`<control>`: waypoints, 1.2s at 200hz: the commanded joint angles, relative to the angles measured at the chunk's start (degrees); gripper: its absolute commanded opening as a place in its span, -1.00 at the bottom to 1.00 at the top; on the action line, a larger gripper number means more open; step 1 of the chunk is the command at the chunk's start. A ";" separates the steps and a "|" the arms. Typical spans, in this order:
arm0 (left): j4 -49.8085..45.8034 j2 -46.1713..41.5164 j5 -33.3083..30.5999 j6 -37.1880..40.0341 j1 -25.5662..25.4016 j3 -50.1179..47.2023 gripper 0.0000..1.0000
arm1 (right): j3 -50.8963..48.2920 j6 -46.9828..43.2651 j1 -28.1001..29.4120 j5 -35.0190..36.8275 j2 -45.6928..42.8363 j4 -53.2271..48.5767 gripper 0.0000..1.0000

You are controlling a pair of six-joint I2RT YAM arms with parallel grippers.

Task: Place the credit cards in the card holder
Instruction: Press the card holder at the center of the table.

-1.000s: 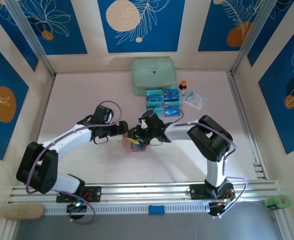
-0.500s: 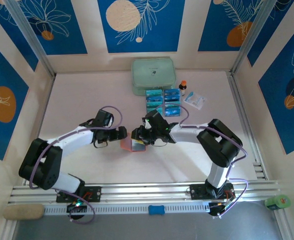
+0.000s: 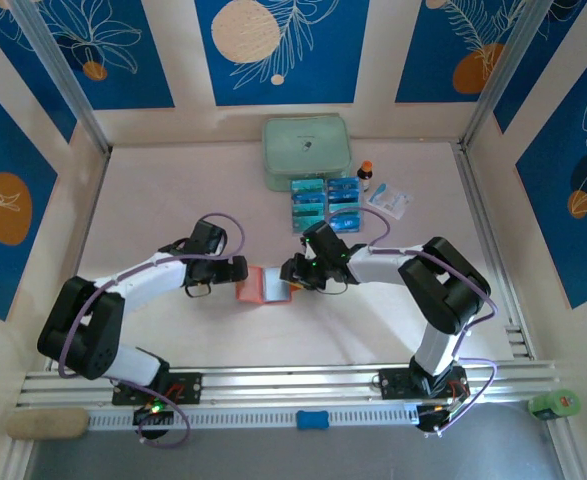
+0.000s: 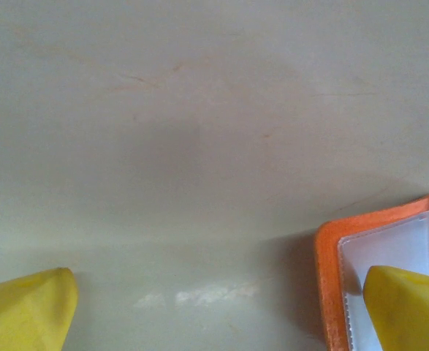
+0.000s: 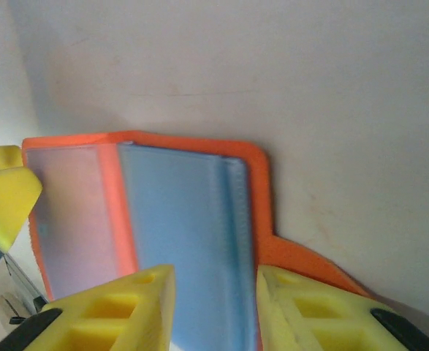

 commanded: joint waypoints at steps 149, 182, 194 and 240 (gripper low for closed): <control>0.25 3.85 -1.64 2.81 -1.88 1.90 1.00 | -3.11 -2.46 -3.92 -0.48 -7.38 -3.43 -0.31; 1.08 4.17 -1.09 2.47 -2.08 1.55 1.00 | 0.55 -8.99 -7.89 0.29 -13.92 -10.45 -0.30; 1.24 4.13 -1.08 2.54 -2.08 1.55 1.00 | 2.99 -12.18 -10.01 1.59 -15.58 -14.45 -0.29; 1.47 4.10 -1.20 2.21 -2.08 1.37 1.00 | 10.73 -18.19 -22.83 1.55 -15.67 -22.02 -0.26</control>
